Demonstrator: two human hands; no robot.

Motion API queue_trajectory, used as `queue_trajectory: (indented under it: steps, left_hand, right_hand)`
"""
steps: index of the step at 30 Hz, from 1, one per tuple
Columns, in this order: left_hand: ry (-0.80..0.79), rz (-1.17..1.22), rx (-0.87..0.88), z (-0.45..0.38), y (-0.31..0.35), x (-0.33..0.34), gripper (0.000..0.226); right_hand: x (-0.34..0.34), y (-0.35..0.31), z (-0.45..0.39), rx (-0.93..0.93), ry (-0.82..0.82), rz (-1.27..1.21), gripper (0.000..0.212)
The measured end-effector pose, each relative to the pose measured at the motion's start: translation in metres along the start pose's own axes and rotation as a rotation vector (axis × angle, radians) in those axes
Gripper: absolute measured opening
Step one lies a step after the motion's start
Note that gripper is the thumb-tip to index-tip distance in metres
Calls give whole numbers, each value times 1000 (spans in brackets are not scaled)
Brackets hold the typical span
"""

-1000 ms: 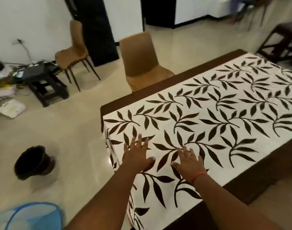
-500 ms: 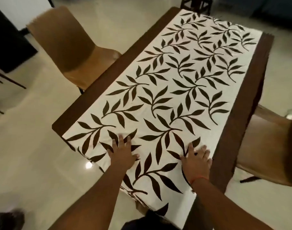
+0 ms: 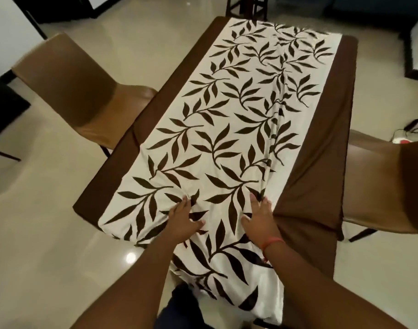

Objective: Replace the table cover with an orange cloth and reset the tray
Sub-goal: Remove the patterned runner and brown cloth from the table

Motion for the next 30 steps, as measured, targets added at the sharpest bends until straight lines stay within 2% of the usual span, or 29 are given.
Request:
queue_trajectory:
  steps: [2,4,6,9,11,13,15,17,20,23,24,26,28,30]
  left_hand:
    - [-42,168,60,-9,5,-8,79]
    - [-146,425,121,-23,20,-20,60]
    - [-251,555,154,-35,34,-23,43]
    - [-349,776,39,-54,38,-27,26]
    - [-385,976,-118,-64,27,-29,25]
    - [-442,1057,-181,-72,20,-30,27]
    - [-492,1117,-185,-69,27,-30,31]
    - [-524,1128,-115,-63,41,-29,35]
    - [-498,1007,-4,-55,60,-36,30]
    - [-546,688,221,-43,90,-58,28]
    - [-544,476,389,-38,105,-64,38]
    - [-462,14,710,-32,124,-68,78]
    - [-232,-316,941,-23,134,-72,103]
    - [-42,-439,1066,-14,143,-76,110]
  right_hand:
    - [8,-28,-3,-41,-22,-70,75]
    - [13,-63,-9,-76,-58,-140,79]
    - [18,-97,-15,-119,-114,-180,79]
    - [26,-139,-27,-103,-92,-340,73]
    - [34,-149,-35,-67,-27,-402,72]
    - [33,-152,-37,-21,59,-387,72]
    - [24,-151,-36,27,184,-343,74]
    - [18,-146,-34,103,256,-394,73]
    - [-2,-129,-32,213,334,-446,53]
    - [-37,-112,-33,217,399,-403,24]
    - [-53,-108,-33,224,410,-403,19]
    - [-81,-103,-36,272,418,-480,16]
    - [-100,-103,-42,314,359,-815,18]
    - [-108,-109,-46,305,226,-1286,26]
Point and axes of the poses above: each hand's wrist, its own z-axis away from the middle knuckle, its own x-axis out of the palm, y = z × x, the point moved 5 cm from there along -z, towards the middle knuckle, and after that the axes turned 14 degrees about z, right-handed, at the moved point
